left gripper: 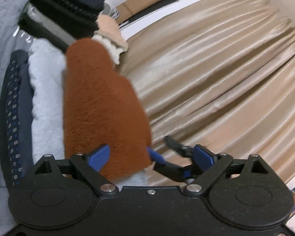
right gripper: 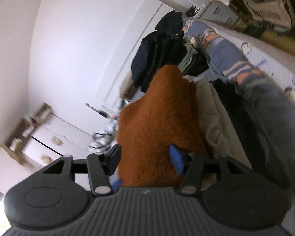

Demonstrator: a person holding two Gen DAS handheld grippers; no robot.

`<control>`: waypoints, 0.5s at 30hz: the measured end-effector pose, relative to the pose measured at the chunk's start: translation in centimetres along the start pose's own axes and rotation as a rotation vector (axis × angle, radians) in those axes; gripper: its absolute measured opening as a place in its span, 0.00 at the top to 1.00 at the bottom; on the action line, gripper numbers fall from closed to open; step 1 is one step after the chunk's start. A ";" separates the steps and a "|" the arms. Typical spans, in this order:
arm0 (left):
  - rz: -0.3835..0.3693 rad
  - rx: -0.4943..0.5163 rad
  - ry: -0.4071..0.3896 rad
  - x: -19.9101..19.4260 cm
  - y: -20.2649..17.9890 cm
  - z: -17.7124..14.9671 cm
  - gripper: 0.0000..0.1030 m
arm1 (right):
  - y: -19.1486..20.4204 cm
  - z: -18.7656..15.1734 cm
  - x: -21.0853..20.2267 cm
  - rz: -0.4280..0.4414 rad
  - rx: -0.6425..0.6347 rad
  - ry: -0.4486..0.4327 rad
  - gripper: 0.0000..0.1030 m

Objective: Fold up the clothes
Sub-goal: 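Lower the garment onto the grey clothes stack and open both grippers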

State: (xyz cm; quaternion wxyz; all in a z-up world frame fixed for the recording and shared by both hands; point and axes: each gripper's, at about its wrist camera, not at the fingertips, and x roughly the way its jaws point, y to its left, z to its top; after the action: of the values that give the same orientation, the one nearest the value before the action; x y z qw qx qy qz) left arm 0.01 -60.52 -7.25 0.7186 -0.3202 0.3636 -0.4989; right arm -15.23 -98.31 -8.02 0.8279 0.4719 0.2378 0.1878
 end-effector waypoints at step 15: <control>0.047 0.030 0.019 4.8 -0.8 8.2 0.12 | -0.3 -0.9 -0.3 0.037 0.008 -0.047 0.48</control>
State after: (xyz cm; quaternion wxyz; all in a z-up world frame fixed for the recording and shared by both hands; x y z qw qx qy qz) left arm 7.67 -64.55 -3.21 0.7314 -0.2960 0.3702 -0.4903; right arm -15.94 -98.02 -8.64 0.8277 0.4840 0.2104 0.1908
